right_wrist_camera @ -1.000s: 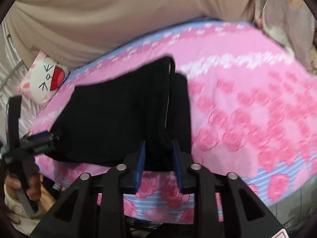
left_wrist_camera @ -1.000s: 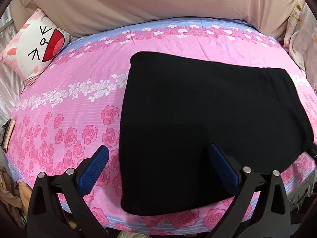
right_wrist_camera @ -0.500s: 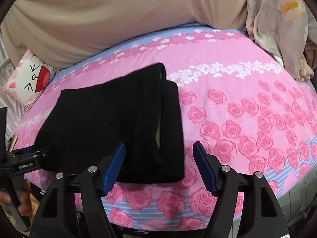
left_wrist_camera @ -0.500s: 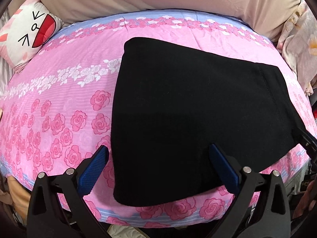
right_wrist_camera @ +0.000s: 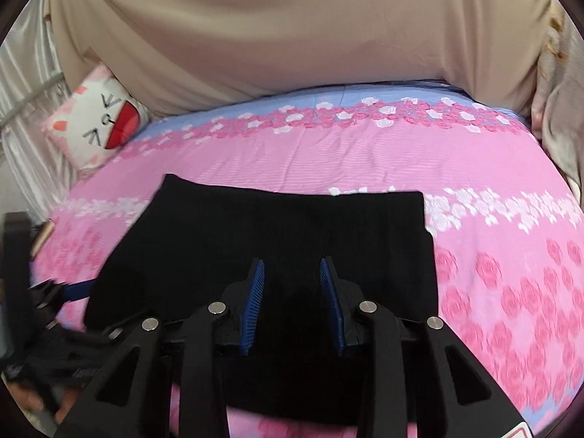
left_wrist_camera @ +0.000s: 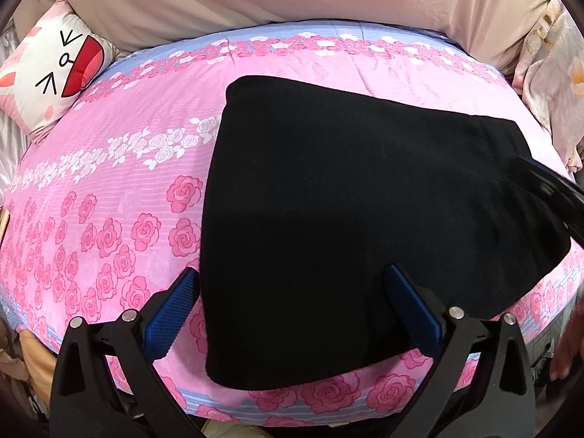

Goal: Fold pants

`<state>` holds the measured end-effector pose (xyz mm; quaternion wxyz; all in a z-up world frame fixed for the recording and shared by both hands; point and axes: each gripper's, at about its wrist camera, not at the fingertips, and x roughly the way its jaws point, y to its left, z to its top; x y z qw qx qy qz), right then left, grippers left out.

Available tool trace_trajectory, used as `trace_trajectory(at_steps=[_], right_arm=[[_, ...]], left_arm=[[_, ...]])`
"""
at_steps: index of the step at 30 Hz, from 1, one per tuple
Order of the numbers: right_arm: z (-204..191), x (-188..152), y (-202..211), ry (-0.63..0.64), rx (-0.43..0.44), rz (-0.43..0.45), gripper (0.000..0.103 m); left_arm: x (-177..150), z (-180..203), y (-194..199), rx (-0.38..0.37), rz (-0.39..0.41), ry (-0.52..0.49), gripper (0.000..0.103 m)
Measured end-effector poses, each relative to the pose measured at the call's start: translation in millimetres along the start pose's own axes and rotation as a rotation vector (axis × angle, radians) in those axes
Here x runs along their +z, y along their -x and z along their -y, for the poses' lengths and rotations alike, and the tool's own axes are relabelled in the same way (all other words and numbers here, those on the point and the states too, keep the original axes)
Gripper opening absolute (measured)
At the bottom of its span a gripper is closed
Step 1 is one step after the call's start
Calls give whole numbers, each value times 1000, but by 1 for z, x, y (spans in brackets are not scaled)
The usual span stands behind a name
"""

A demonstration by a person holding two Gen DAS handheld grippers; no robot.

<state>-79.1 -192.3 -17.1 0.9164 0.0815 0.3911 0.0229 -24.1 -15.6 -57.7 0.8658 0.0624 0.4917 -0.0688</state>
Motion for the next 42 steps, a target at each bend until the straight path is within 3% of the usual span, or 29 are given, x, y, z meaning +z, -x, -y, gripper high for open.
trace_trajectory(at_steps=[3, 5, 9, 11, 13, 16, 17, 18, 20, 24, 27, 30, 34, 35, 39, 42], right_arm=[[17, 4, -31, 4, -107, -41, 22], [33, 3, -32, -66, -51, -36, 17], [25, 0, 6, -71, -74, 25, 27], [26, -9, 4, -46, -120, -1, 35], [37, -22, -6, -46, -186, -55, 35], [43, -31, 21, -100, -146, -27, 37], [44, -33, 28, -109, -141, -17, 48], [48, -37, 37, -122, -140, -12, 66], [55, -45, 45, -139, -150, -22, 75], [74, -64, 45, -211, -88, -82, 75], [87, -81, 38, -300, 11, -110, 75], [94, -88, 30, -370, 79, -124, 78], [92, -80, 24, -370, 119, -127, 79], [91, -80, 21, -368, 127, -131, 79], [83, -76, 13, -359, 143, -125, 80], [80, -74, 10, -358, 129, -125, 80]], left_arm=[[0, 0, -1, -3, -1, 0, 98], [1, 1, -1, -6, -1, -2, 98], [0, 3, -3, 3, 0, -15, 98], [0, 2, -3, -3, 2, -17, 98], [1, 2, -5, -14, -3, -13, 98], [3, 0, -3, -19, -6, -4, 98], [3, -2, 0, -30, 6, 0, 98], [4, -5, 5, -54, 24, 8, 98], [5, -17, 9, -161, 31, 41, 98], [5, -55, -11, -370, -63, 200, 98], [-1, -77, -29, -417, -118, 319, 98], [-1, -67, -25, -341, -104, 277, 98], [0, -36, -26, -335, -121, 186, 98], [1, -27, -26, -354, -125, 162, 98], [7, -1, -27, -255, -106, 75, 98], [10, 6, -26, -225, -96, 59, 98]])
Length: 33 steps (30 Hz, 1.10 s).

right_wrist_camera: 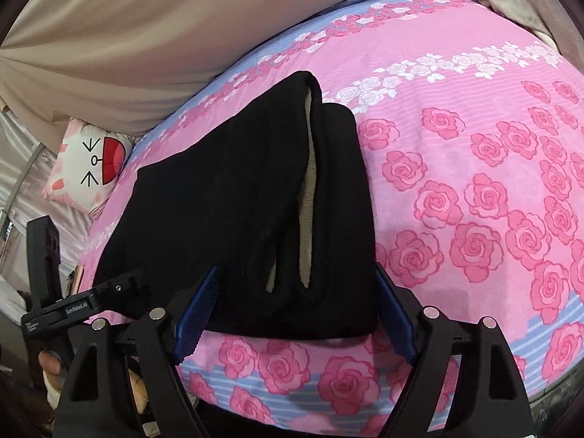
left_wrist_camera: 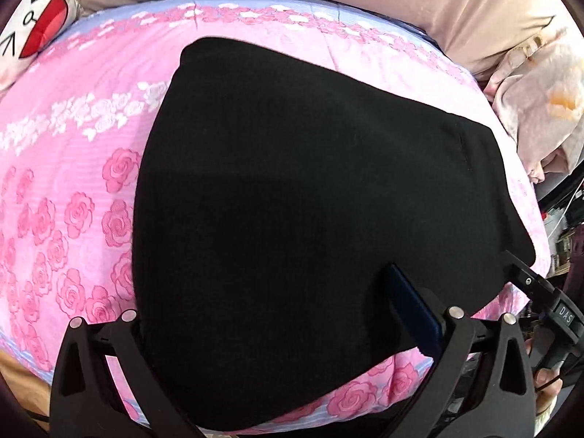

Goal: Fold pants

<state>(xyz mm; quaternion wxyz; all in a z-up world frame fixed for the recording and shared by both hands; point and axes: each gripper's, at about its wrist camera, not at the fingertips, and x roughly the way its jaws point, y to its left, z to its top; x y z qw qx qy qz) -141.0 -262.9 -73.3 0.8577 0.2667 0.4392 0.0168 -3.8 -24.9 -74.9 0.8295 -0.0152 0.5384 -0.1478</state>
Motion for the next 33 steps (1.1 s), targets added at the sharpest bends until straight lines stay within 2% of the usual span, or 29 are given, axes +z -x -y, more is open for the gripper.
trace_trajectory(at_steps=[9, 20, 23, 26, 27, 28, 31, 33], right_arm=[[-2, 7, -7, 0, -7, 11, 81], [-10, 13, -16, 12, -20, 31, 85], [-11, 14, -18, 14, -18, 49, 79], [-10, 13, -13, 17, -7, 67, 58], [-9, 13, -10, 20, -5, 71, 50], [-10, 13, -7, 24, -4, 76, 47], [-11, 14, -1, 26, 8, 84, 40], [-13, 14, 3, 28, 22, 91, 37]], left_arm=[[11, 17, -8, 30, 20, -27, 98], [12, 6, -11, 5, 30, -6, 98], [12, 3, -9, -8, 37, -8, 98], [11, 0, -2, -20, 48, -11, 85], [11, -2, 3, -14, 58, -14, 76], [11, -2, 7, -8, 65, -18, 65], [12, -3, 18, -9, 80, -25, 45], [12, -5, 24, -24, 85, -24, 39]])
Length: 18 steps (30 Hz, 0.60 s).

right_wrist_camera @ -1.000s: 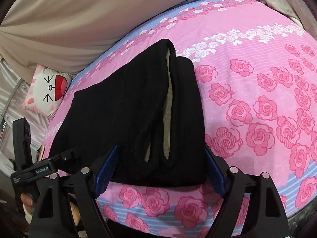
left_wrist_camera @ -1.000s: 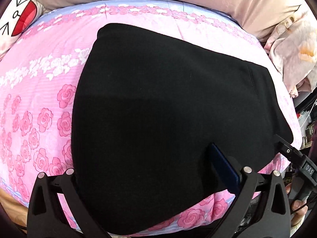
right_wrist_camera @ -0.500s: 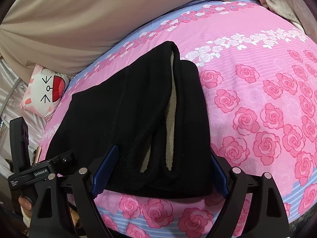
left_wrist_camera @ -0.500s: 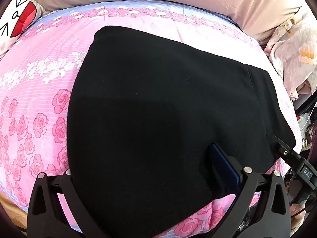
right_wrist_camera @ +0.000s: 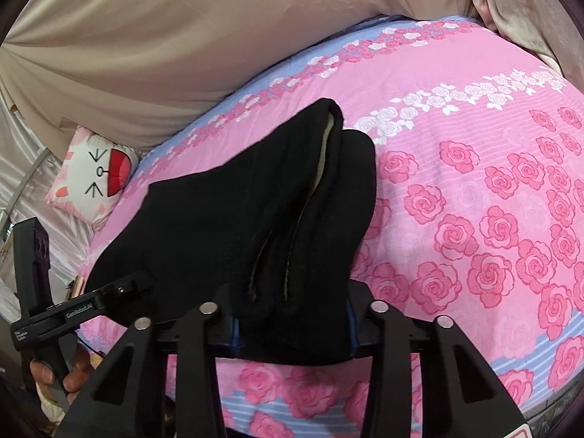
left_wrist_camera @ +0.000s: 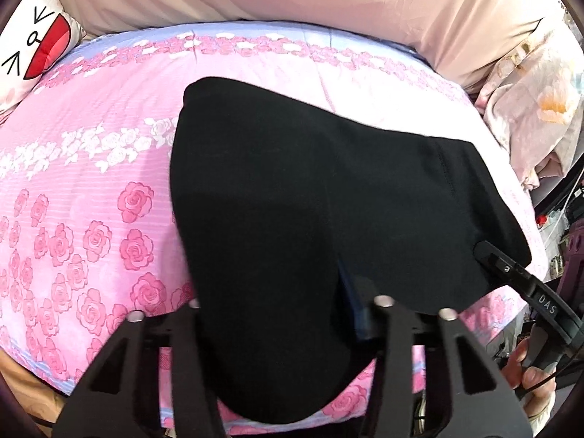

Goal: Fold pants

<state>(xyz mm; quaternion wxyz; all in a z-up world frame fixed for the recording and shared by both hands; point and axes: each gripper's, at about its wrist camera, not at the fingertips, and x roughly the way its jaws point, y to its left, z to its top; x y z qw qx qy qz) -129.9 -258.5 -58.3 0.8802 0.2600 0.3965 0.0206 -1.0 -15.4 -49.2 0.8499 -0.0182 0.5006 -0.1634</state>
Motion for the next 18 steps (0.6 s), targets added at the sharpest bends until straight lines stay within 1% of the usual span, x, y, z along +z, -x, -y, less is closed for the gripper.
trace_trajectory(at_steps=[2, 4, 6, 8, 10, 11, 12, 13, 14, 15, 16, 18], right_arm=[[-5, 1, 8, 11, 15, 9, 36], [-9, 1, 18, 14, 38, 15, 36], [-11, -1, 26, 21, 36, 16, 36], [-7, -6, 28, 18, 26, -1, 38], [1, -12, 18, 1, 11, -34, 41], [4, -14, 13, -4, -1, -50, 46], [7, -16, 11, -15, -8, -49, 50], [11, -16, 10, -28, 0, -50, 51], [11, -16, 9, -27, 3, -52, 54], [12, -15, 8, -26, -1, -52, 58], [14, -15, 7, -32, -5, -55, 59], [15, -15, 4, -37, 2, -60, 61]], left_arm=[[0, -2, 5, -15, 4, -1, 35], [-2, -7, 15, -48, 3, 14, 32], [-5, -10, 22, -84, -8, 23, 32], [-8, -10, 21, -83, -22, 16, 34], [-10, -11, 12, -49, -37, 18, 48], [-11, -12, 7, -30, -44, 24, 54], [-12, -15, 2, -15, -51, 41, 63], [-13, -17, -3, -8, -59, 49, 70], [-13, -16, -8, -3, -66, 55, 75], [-14, -17, -12, -2, -69, 65, 82], [-13, -17, -15, -4, -70, 75, 88], [-12, -18, -23, -23, -83, 98, 91]])
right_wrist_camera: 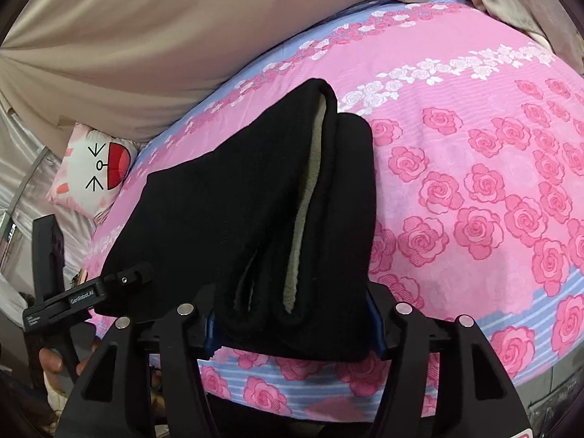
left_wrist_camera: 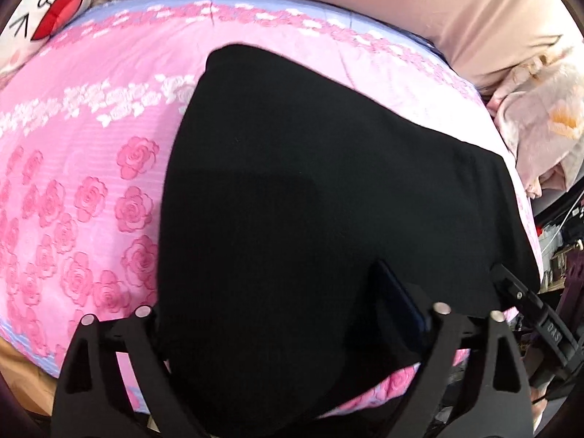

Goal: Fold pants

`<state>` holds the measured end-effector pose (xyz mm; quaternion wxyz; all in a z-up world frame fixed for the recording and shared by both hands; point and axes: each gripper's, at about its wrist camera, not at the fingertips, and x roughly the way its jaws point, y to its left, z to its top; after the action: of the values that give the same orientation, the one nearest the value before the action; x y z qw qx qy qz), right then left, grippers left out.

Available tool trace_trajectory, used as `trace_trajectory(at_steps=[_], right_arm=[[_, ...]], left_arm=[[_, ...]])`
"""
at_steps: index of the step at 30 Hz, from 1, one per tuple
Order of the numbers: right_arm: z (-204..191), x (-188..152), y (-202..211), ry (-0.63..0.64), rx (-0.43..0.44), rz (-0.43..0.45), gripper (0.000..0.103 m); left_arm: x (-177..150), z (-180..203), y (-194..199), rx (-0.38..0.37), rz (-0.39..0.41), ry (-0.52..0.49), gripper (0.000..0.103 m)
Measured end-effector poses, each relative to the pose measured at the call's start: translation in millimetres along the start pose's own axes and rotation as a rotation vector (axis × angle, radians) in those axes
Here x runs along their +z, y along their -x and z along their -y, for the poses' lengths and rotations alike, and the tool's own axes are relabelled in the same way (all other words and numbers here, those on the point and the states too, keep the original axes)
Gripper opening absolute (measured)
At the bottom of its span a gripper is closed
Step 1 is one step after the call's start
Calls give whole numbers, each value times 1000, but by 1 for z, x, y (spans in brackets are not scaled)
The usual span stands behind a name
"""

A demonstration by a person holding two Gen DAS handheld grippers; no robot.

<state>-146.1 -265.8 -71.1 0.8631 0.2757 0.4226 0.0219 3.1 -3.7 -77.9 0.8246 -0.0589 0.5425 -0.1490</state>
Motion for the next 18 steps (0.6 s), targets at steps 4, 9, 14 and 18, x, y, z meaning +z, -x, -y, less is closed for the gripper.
trace_trajectory(at_steps=[4, 9, 14, 18], right_arm=[[7, 0, -7, -45, 41, -6, 64], [-14, 2, 8, 29, 42, 42, 37], [-46, 7, 41, 107, 66, 106, 36], [-69, 9, 72, 171, 84, 157, 36]], left_arm=[[3, -2, -3, -51, -3, 29, 80], [5, 0, 23, -106, 42, 25, 36], [6, 13, 65, -173, 108, -16, 32], [3, 30, 108, -206, 183, -91, 32]])
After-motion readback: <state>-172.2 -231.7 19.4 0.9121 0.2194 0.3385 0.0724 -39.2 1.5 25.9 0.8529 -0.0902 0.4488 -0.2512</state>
